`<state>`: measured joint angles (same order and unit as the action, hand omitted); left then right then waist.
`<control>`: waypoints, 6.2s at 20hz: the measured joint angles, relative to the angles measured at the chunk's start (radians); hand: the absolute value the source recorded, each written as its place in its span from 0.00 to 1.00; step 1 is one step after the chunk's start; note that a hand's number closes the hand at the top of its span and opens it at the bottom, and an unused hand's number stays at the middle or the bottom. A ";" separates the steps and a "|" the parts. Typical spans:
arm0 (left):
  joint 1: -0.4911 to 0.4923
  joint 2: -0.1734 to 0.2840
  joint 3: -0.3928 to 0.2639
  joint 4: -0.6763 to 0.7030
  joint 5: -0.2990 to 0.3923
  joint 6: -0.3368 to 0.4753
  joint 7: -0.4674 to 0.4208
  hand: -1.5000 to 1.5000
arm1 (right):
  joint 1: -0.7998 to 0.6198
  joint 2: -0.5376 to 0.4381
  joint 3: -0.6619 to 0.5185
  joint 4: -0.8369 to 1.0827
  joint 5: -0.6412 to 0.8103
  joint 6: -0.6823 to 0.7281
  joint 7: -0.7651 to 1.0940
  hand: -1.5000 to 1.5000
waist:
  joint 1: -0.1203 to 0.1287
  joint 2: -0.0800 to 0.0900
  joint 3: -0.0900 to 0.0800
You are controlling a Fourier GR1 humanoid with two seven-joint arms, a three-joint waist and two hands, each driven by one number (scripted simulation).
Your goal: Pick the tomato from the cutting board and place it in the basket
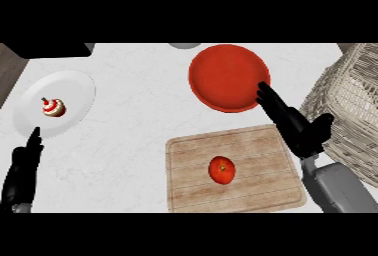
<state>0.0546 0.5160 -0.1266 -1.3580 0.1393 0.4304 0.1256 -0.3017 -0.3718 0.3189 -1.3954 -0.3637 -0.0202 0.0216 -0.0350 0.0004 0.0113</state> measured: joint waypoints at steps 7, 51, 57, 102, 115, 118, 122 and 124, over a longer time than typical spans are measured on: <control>-0.004 -0.092 -0.058 0.018 0.084 -0.138 0.023 0.50 | -0.108 0.126 -0.028 -0.057 0.059 -0.135 -0.078 1.00 | 0.032 -0.002 -0.009; 0.091 -0.118 -0.055 -0.065 0.130 -0.239 0.070 0.50 | -0.628 -0.301 0.295 -0.540 0.197 0.253 1.193 0.00 | -0.004 -0.021 -0.007; 0.075 -0.135 -0.056 -0.053 0.117 -0.249 0.053 0.50 | -0.576 -0.315 0.335 -0.596 0.227 0.207 1.202 0.00 | 0.014 -0.014 -0.005; 0.069 -0.201 0.012 -0.085 0.036 -0.325 0.117 0.50 | -0.105 0.070 0.454 -0.216 0.903 0.174 0.987 0.00 | 0.039 -0.005 -0.004; 0.069 -0.226 0.049 -0.068 0.009 -0.360 0.106 0.50 | -0.044 0.162 0.400 -0.151 1.011 0.224 0.944 0.00 | 0.037 -0.006 -0.003; 0.070 -0.235 0.054 -0.076 -0.004 -0.357 0.118 0.50 | -0.023 0.182 0.390 -0.105 1.052 0.211 0.916 0.00 | 0.038 -0.005 -0.003; 0.070 -0.244 0.065 -0.078 -0.012 -0.369 0.123 0.50 | -0.010 0.187 0.376 -0.092 1.091 0.227 0.869 1.00 | 0.038 -0.005 -0.003; 0.072 -0.251 0.063 -0.083 -0.025 -0.361 0.125 0.50 | -0.006 0.180 0.391 -0.081 1.125 0.223 0.840 1.00 | 0.038 -0.006 -0.004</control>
<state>0.1261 0.2652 -0.0635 -1.4408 0.1145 0.0693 0.2505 -0.3081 -0.1918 0.7096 -1.4760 0.7613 0.2031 0.8613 0.0032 -0.0051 0.0078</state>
